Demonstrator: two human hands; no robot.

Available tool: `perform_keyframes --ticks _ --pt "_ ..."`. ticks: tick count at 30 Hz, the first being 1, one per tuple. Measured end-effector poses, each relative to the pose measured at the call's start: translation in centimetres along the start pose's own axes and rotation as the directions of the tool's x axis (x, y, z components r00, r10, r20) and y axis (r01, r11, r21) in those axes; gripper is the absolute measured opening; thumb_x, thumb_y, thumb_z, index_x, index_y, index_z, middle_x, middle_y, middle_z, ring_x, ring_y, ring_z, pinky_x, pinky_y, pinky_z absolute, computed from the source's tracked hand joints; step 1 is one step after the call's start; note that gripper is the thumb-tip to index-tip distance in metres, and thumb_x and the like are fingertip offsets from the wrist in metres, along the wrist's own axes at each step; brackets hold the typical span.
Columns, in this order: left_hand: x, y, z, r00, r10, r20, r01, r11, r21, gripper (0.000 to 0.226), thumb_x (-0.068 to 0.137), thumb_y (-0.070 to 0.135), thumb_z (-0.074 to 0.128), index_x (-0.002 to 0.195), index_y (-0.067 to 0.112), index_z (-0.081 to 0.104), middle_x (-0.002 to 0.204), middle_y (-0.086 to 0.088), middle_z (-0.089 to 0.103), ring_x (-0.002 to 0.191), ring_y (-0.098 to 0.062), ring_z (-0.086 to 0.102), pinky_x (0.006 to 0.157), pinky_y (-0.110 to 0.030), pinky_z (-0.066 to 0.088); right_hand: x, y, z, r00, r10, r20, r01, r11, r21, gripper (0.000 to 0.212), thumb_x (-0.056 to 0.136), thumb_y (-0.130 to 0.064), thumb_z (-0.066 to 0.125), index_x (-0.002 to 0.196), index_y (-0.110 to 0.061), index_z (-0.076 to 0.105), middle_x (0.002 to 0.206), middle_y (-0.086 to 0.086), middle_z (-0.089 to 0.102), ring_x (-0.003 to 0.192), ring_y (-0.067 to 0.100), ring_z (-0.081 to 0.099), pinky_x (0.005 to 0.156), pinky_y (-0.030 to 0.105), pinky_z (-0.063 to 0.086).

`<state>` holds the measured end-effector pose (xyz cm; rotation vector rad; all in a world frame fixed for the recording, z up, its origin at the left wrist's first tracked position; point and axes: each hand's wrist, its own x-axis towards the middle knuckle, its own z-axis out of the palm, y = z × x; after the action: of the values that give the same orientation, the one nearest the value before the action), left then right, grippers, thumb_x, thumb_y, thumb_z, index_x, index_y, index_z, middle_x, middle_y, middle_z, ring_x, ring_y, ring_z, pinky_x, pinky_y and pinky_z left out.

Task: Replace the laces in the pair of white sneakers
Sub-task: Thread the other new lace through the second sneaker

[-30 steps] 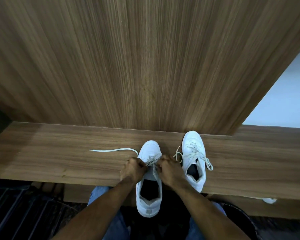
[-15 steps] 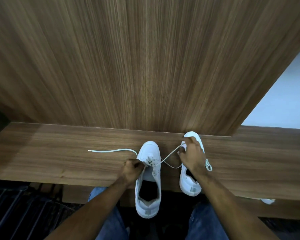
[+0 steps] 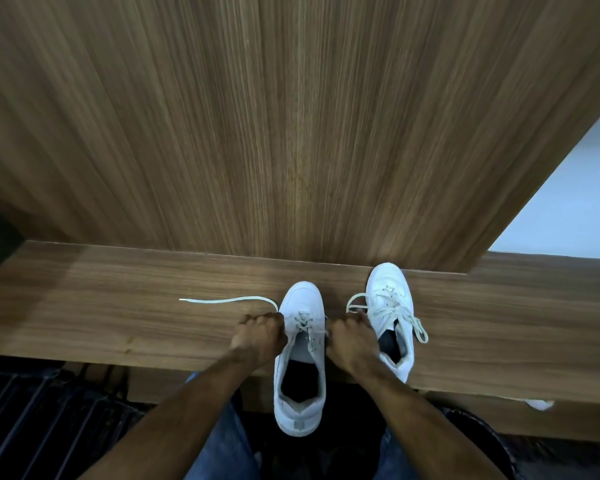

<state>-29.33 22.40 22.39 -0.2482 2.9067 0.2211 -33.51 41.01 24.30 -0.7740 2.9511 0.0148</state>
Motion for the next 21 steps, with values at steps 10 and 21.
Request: perform_keyframes --ticks 10,21 --pt "-0.2 0.1 -0.4 0.997 -0.065 0.045 0.056 0.983 0.175 0.046 0.097 0.030 0.036 0.142 0.018 0.036 0.144 -0.002 0.046 0.138 -0.025 0.036 0.119 -0.048 0.002 0.3 1.7 -1.5 0.994 -0.052 0.097 0.053 0.999 -0.011 0.024 0.079 -0.015 0.059 0.102 -0.017 0.067 0.106 0.007 0.069 0.110 0.024 0.059 0.116 0.032 0.026" --pt "-1.9 5.2 -2.2 0.965 0.135 -0.226 -0.252 0.727 -0.638 0.024 0.091 0.029 0.055 0.110 0.023 0.068 0.103 0.008 0.069 0.092 -0.008 0.064 0.084 -0.029 0.049 2.2 2.3 -8.2 0.913 0.157 0.377 -0.369 -0.076 0.926 0.029 0.088 0.006 0.056 0.112 -0.009 0.061 0.078 0.005 0.070 0.067 0.015 0.066 0.063 0.025 0.045"
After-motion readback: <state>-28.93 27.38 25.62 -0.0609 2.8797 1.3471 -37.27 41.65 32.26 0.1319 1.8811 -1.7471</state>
